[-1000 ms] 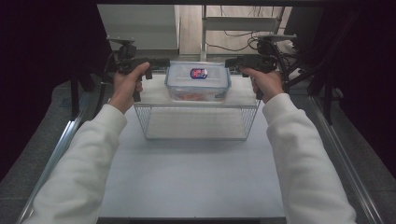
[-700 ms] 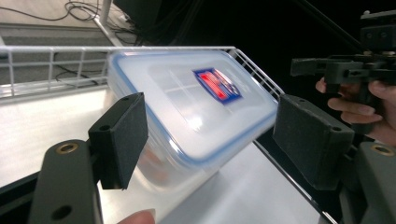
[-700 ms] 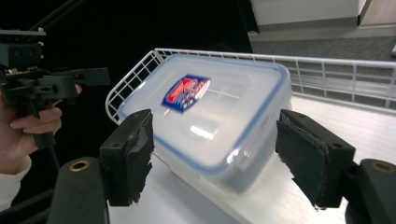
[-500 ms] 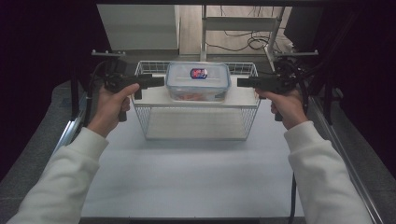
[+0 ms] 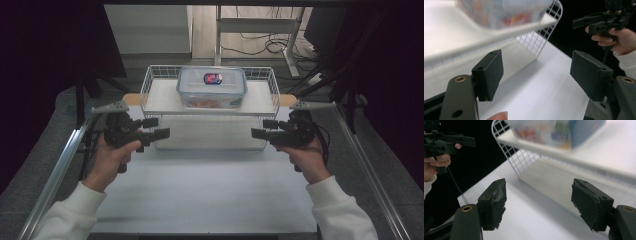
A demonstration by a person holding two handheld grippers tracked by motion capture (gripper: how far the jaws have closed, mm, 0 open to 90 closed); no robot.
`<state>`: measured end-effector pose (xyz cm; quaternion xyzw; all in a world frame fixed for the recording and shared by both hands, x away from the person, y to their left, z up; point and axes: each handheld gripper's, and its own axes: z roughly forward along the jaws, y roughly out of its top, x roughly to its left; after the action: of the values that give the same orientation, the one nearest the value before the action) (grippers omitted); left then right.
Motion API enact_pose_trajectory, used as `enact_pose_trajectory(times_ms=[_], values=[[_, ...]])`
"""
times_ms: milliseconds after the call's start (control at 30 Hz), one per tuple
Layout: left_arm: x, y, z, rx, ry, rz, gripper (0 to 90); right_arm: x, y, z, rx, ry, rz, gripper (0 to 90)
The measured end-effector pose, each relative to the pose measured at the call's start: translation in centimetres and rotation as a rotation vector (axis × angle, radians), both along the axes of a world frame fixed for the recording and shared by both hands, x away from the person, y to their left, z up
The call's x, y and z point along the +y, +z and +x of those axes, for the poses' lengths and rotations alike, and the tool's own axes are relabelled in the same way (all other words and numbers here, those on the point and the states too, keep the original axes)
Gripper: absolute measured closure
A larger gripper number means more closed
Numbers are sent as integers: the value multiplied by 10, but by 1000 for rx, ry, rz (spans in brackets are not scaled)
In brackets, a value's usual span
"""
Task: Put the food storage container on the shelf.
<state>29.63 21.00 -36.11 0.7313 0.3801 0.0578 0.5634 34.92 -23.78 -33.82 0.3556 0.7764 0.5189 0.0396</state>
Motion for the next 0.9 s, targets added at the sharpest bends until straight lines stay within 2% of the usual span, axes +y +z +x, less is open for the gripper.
enact_pose_trajectory(times_ms=[33,67,100,133,167,200,233,267,300,333,433,467,500,533,567,600,633,700,833,900], values=[[-1,-15,-8,1,-4,-6,271,-4,-11,-8,2,-3,6,284],[-2,-23,-12,8,-8,3,270,-7,-17,-12,7,-5,11,284],[-2,-23,-12,8,-8,3,270,-7,-17,-12,7,-5,11,284],[-4,-31,-16,15,-13,21,270,-9,-22,-15,15,-5,19,285],[-8,-46,-23,31,-19,62,269,-14,-33,-21,16,-16,4,285],[-10,-53,-26,43,-26,70,269,-17,-38,-24,14,-22,-7,286],[-10,-53,-26,43,-26,70,269,-17,-38,-24,14,-22,-7,286],[-12,-66,-31,71,-40,86,269,-21,-48,-29,24,-31,-13,287],[-12,-66,-31,71,-40,86,269,-22,-53,-31,30,-38,-14,287],[-13,-78,-34,97,-48,96,269,-24,-58,-33,39,-39,-16,287],[-12,-89,-36,109,-39,116,269,-26,-68,-36,48,-39,-19,287],[-13,-99,-37,122,-27,138,271,-28,-78,-38,53,-45,-27,287],[-13,-99,-37,122,-27,138,271,-28,-78,-38,53,-45,-27,287],[-13,-108,-38,129,-25,165,271,-31,-89,-38,64,-52,-25,287],[-13,-108,-38,129,-25,165,271,-31,-89,-38,64,-52,-25,287],[-13,-113,-38,138,-28,171,271,-32,-99,-38,79,-59,-32,287],[-13,-121,-39,155,-37,183,271,-32,-103,-39,72,-59,-53,287],[-13,-127,-38,164,-39,193,271,-33,-111,-41,59,-60,-92,287],[-11,-129,-36,166,-25,193,272,-34,-120,-42,93,-64,-85,287],[-8,-128,-36,161,-12,186,273,-35,-121,-42,90,-72,-89,287]])
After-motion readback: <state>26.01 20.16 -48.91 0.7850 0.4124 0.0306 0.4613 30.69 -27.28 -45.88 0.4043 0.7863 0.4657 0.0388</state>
